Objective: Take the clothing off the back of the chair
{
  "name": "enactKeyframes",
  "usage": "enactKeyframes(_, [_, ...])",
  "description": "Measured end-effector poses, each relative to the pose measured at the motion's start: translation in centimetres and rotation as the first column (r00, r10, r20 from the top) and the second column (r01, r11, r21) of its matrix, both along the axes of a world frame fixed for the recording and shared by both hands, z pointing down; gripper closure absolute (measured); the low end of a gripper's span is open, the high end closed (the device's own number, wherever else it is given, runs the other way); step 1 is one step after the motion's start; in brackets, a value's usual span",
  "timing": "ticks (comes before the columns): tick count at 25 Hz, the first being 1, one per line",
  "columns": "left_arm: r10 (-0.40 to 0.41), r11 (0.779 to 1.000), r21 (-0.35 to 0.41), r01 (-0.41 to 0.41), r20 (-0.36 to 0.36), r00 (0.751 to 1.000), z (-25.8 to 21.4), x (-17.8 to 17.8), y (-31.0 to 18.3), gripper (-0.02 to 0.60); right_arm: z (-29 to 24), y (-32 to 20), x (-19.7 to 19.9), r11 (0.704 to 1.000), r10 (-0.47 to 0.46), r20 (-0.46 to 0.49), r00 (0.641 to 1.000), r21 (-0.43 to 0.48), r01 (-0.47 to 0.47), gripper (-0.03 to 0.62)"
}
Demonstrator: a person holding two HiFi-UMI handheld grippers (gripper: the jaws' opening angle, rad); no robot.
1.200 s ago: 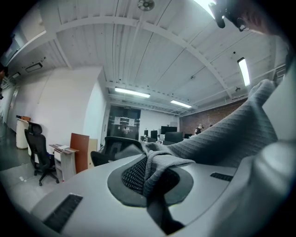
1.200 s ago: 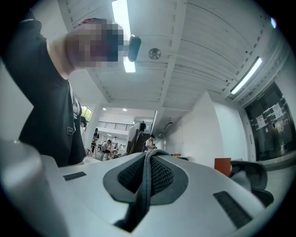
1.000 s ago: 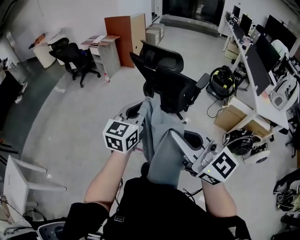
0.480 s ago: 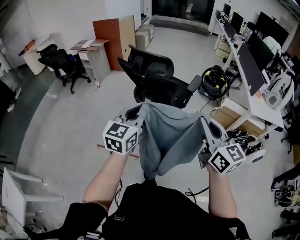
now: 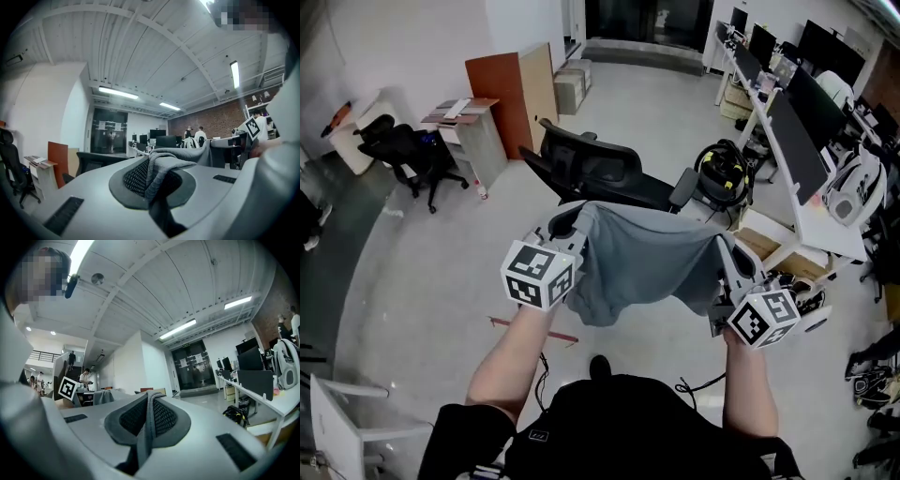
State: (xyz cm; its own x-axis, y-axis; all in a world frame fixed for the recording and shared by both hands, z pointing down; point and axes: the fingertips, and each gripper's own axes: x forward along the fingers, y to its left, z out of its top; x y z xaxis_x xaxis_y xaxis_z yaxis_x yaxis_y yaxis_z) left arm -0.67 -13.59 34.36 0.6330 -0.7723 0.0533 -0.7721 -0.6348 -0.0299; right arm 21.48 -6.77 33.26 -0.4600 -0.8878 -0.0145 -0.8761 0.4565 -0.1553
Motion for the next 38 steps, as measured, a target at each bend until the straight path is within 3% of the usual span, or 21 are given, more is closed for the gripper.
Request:
enactKeyframes(4, [0.018, 0.999, 0.032, -0.018, -0.011, 1.000, -1.4, -0.1, -2.4, 0.575, 0.0, -2.0, -0.2, 1.000, 0.010, -0.004, 1.000, 0.008, -0.010, 0.574])
enactKeyframes(12, [-0.018, 1.000, 0.007, 0.019, -0.066, 0.998, -1.4, 0.7, -4.3, 0.575, -0.1, -4.8, 1.4, 0.999, -0.039, 0.021, 0.999, 0.005, 0.039, 0.574])
enactKeyframes(27, [-0.106, 0.994, -0.044, 0.102, -0.080, 0.991, -0.1, 5.7, -6.3, 0.575, -1.5, -8.1, 5.8, 0.988, -0.145, 0.012, 0.989, 0.055, 0.144, 0.576])
enactKeyframes(32, [-0.105, 0.994, -0.039, 0.103, -0.067, 0.992, 0.1, 6.7, -6.5, 0.575, -1.2, -8.4, 7.4, 0.992, -0.120, -0.004, 0.993, 0.048, 0.120, 0.576])
enactKeyframes(38, [-0.144, 0.989, -0.034, 0.145, 0.025, 0.989, 2.2, 7.1, -7.2, 0.575, 0.8, -9.6, 7.5, 0.995, -0.096, -0.043, 0.994, 0.017, 0.097, 0.576])
